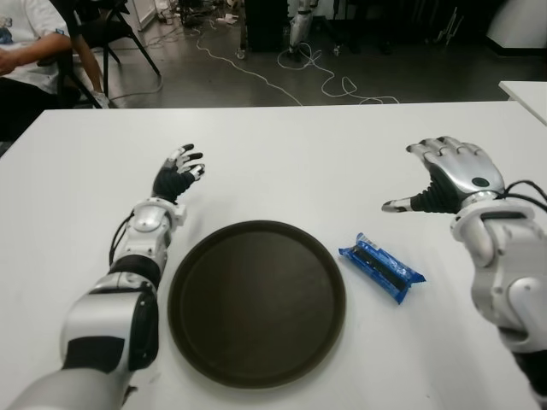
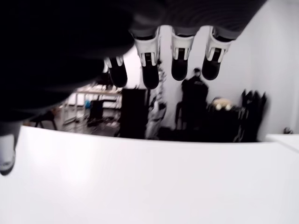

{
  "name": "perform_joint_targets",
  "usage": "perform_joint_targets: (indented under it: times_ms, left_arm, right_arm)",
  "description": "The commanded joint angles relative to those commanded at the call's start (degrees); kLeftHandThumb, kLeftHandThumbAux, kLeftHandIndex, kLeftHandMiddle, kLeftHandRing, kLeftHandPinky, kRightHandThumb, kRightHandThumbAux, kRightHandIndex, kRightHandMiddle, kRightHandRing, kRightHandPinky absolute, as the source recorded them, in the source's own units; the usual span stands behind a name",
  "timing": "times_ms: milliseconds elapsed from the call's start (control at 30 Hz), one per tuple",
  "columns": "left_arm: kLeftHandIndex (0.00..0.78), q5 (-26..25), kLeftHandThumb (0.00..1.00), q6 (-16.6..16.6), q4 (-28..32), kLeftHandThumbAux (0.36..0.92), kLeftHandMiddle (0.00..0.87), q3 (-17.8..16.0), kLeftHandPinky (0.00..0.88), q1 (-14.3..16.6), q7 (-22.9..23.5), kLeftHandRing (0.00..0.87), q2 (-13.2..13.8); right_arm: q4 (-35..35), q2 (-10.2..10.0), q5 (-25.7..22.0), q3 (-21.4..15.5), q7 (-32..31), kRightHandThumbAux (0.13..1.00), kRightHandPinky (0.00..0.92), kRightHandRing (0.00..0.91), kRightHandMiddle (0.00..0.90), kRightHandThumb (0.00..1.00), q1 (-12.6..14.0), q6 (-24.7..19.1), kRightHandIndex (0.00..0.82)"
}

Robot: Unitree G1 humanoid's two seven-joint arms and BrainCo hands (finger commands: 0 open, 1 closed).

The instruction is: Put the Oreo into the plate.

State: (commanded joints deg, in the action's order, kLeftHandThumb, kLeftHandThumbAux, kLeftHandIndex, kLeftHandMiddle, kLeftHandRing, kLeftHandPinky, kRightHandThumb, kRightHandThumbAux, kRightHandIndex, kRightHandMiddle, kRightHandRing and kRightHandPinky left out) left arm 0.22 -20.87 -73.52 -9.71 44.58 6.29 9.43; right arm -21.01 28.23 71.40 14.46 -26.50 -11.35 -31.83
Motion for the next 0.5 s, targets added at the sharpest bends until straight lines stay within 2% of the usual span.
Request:
perform_joint_targets:
  times_ms: [33, 167, 233, 267, 500]
  left_arm:
    - [0.112, 0.0, 0.012, 0.0, 0.0, 0.76, 0.206, 0.0, 0.195, 0.0, 0.0, 0.199, 0.0]
    - [0.108, -0.2, 0.022, 0.1, 0.0, 0.757, 0.204, -0.2, 0.195, 0.0, 0.1, 0.199, 0.0]
    - [0.11, -0.3, 0.024, 0.2, 0.0, 0.753, 0.205, -0.3, 0.2, 0.1, 0.1, 0.2, -0.1]
    - [0.111, -0.3, 0.025, 0.2, 0.0, 0.747, 0.205, -0.3, 0.2, 0.1, 0.1, 0.2, -0.1]
    - [0.113, -0.2, 0.032, 0.2, 0.0, 0.744, 0.205, -0.2, 0.196, 0.1, 0.3, 0.198, 0.0]
  right_arm:
    - [0.1, -0.8, 1.0, -0.1, 0.5, 0.439, 0.054, 0.093, 0.113, 0.0, 0.4, -0.7, 0.062]
    - [0.2, -3.3, 3.5, -0.6, 1.4, 0.469, 0.177, 0.193, 0.186, 0.0, 1.3, -2.4, 0.081]
    - [0.0, -4.4, 4.1, -0.9, 2.0, 0.486, 0.253, 0.259, 0.25, 0.0, 2.0, -2.9, 0.098]
    - [-0.7, -5.2, 4.3, -1.1, 2.1, 0.503, 0.327, 0.327, 0.322, 0.0, 2.8, -3.4, 0.118]
    - [-2.0, -7.9, 4.8, -2.0, 2.1, 0.528, 0.361, 0.369, 0.379, 0.0, 5.5, -3.5, 0.172]
